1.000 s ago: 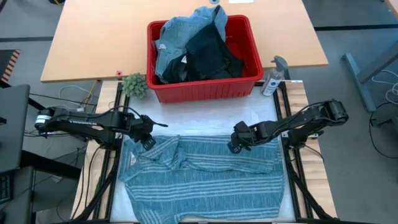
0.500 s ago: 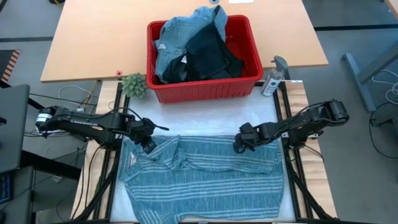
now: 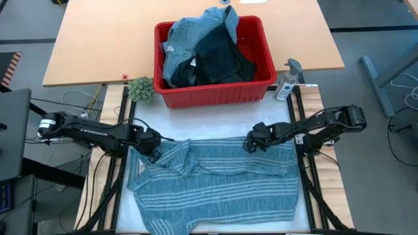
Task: Fold Laundry from Bin
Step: Fold the blue polo shirt
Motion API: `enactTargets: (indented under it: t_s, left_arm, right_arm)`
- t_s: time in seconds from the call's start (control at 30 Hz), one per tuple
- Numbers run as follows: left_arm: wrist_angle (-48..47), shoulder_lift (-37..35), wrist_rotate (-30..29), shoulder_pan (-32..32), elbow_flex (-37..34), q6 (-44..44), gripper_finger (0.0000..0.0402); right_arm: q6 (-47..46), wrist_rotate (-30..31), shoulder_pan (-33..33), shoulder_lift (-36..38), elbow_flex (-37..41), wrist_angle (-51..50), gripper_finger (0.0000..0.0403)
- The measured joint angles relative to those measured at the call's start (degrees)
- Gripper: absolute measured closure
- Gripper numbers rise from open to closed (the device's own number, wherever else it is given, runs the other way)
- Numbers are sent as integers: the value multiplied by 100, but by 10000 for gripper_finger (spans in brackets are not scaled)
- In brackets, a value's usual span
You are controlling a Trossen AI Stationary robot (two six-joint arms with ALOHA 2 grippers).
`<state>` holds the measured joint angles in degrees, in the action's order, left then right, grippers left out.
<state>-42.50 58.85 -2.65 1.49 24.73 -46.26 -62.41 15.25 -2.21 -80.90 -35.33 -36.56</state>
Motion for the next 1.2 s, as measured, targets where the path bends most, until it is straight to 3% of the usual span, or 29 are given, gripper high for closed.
enactTargets:
  t_s: [0.17, 0.57, 0.77, 1.03, 1.2]
  left_arm:
    - [115, 2, -522, 371, -200, 233, 401]
    - [288, 0, -449, 1039, -303, 616, 401]
    - [-205, -10, -624, 1037, -286, 263, 401]
    - [-447, -102, -706, 1037, -255, 130, 401]
    - [-484, -424, -571, 974, 133, 648, 399]
  right_arm:
    - [253, 104, -330, -4, 4, -117, 386]
    - [1049, 351, -1147, -9, 3, -49, 382]
    - [1800, 465, -1085, 23, -527, -83, 366]
    - [2495, 544, -836, 26, -1097, -335, 373]
    - [2986, -231, -631, 25, -1215, 389, 351]
